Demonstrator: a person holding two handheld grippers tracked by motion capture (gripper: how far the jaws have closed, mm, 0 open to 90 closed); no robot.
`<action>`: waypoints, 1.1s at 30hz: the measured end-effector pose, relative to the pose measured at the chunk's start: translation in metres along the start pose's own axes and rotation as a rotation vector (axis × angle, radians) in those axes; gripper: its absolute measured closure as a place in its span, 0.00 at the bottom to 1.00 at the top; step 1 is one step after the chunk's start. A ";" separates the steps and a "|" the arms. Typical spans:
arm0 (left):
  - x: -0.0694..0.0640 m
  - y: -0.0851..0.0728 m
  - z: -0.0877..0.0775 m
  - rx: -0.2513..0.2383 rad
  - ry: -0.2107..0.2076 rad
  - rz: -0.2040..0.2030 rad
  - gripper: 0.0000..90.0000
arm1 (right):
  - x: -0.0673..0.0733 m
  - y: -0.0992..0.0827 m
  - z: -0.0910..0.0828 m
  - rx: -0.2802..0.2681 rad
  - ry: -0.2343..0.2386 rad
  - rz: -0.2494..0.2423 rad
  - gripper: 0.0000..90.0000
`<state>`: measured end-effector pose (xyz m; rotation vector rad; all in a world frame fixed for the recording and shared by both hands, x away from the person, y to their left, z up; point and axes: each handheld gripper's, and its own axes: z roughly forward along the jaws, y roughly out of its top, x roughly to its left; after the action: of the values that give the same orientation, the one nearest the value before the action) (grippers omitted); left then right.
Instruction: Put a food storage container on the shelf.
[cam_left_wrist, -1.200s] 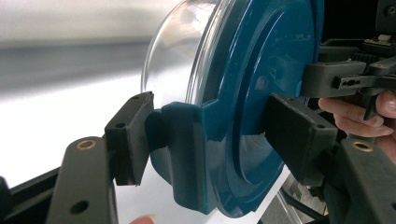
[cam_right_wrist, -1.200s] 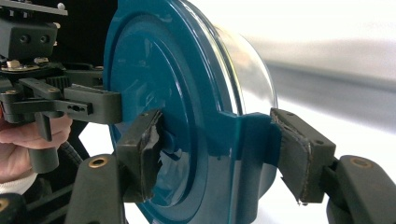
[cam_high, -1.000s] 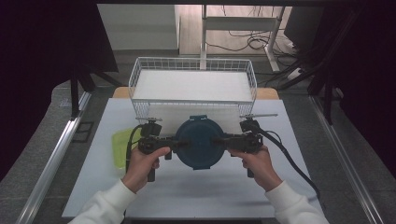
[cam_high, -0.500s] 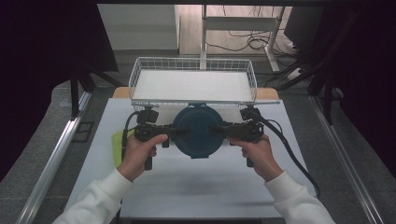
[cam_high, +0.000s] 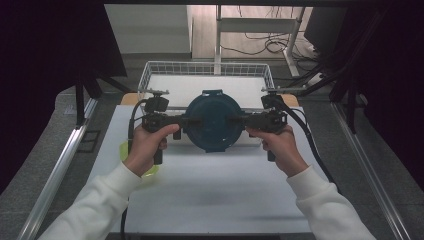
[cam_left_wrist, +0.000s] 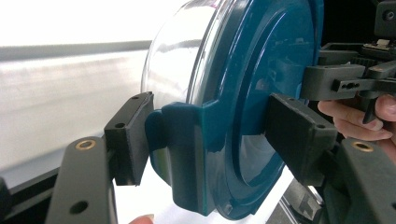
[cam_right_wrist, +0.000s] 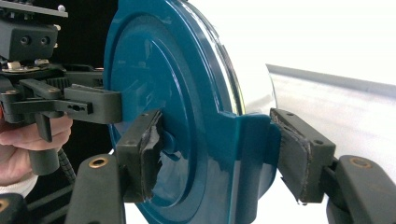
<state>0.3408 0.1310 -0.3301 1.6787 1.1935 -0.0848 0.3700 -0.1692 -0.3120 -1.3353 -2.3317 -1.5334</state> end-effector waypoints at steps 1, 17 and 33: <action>-0.001 0.003 -0.001 -0.001 0.002 0.004 0.37 | 0.000 0.000 0.000 0.000 0.000 0.000 0.40; -0.001 0.046 -0.010 -0.017 0.020 0.034 0.38 | -0.001 0.039 0.001 -0.034 0.020 -0.004 0.40; 0.024 0.081 -0.006 -0.016 0.008 0.028 0.38 | -0.011 0.074 0.022 -0.023 0.013 0.016 0.40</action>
<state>0.4093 0.1530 -0.2848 1.6831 1.1733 -0.0509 0.4356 -0.1497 -0.2744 -1.3420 -2.2971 -1.5647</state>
